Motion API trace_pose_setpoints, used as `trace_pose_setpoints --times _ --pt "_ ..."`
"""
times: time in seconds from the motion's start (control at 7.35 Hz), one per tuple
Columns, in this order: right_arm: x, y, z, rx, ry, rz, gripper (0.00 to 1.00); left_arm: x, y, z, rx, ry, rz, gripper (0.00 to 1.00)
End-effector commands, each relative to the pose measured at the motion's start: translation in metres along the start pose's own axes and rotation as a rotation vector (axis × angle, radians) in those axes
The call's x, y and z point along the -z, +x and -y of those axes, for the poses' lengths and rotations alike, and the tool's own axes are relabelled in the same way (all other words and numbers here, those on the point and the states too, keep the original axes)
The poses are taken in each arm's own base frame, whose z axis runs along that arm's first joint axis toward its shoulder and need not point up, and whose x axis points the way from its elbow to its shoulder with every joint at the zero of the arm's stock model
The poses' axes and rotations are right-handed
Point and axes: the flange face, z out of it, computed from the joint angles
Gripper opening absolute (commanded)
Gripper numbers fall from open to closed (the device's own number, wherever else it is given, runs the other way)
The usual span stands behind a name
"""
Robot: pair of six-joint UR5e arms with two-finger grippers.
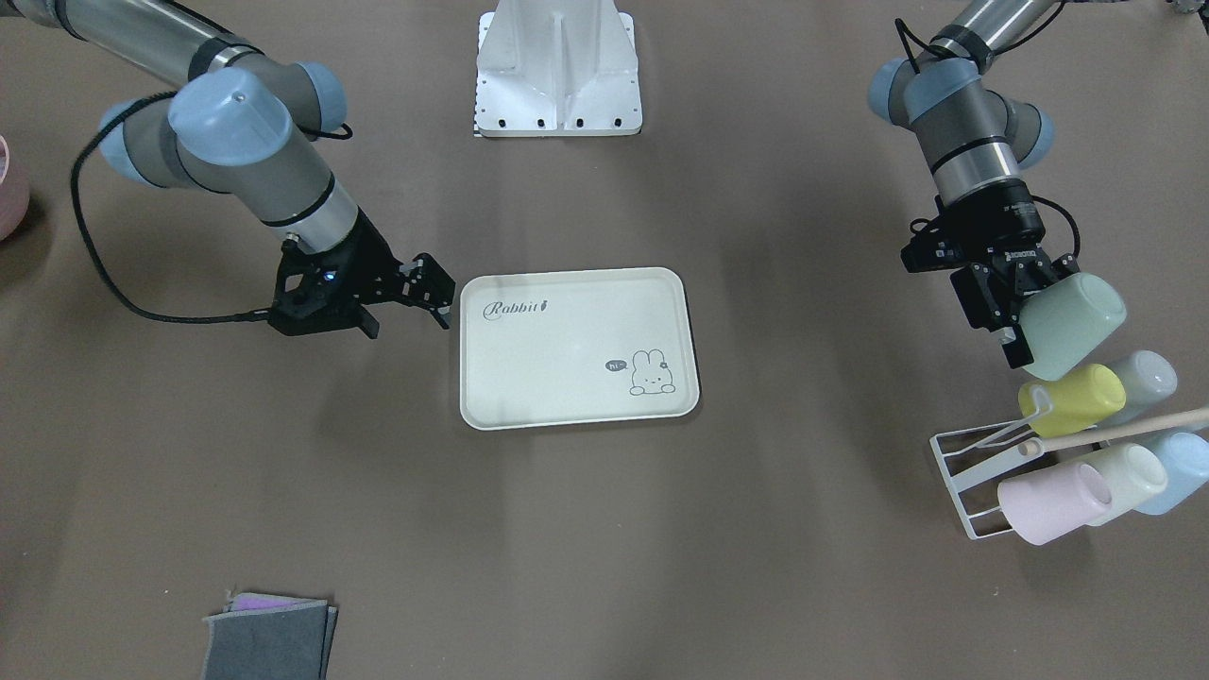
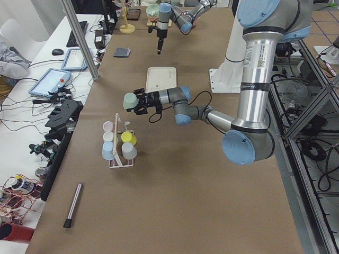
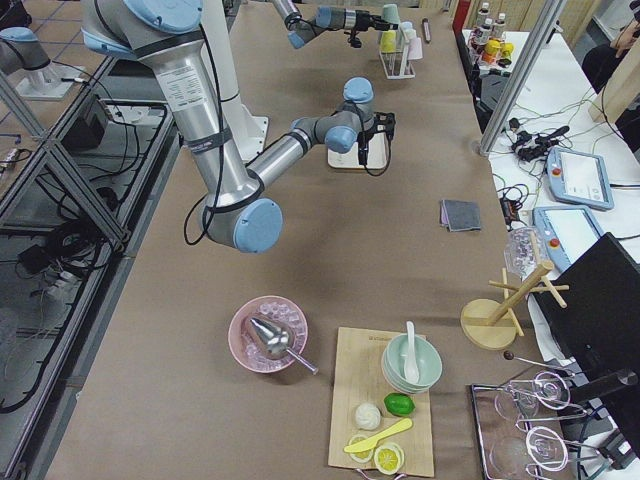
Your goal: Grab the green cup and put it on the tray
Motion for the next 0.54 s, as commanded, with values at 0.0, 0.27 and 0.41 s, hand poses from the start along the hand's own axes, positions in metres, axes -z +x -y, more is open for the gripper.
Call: trace_pose_setpoints --times 0.0,0.27,0.41 --pt "0.067 0.045 0.0 0.017 0.036 -0.055 1.0 0.012 0.029 -0.004 0.222 0.049 0.039 0.78" --pt "0.128 0.149 0.021 0.141 0.033 -0.089 1.0 0.025 0.057 -0.016 0.462 0.059 0.068 0.78" --pt "0.165 0.211 0.036 0.181 0.042 -0.104 1.0 0.032 0.054 -0.027 0.558 0.061 0.092 0.78"
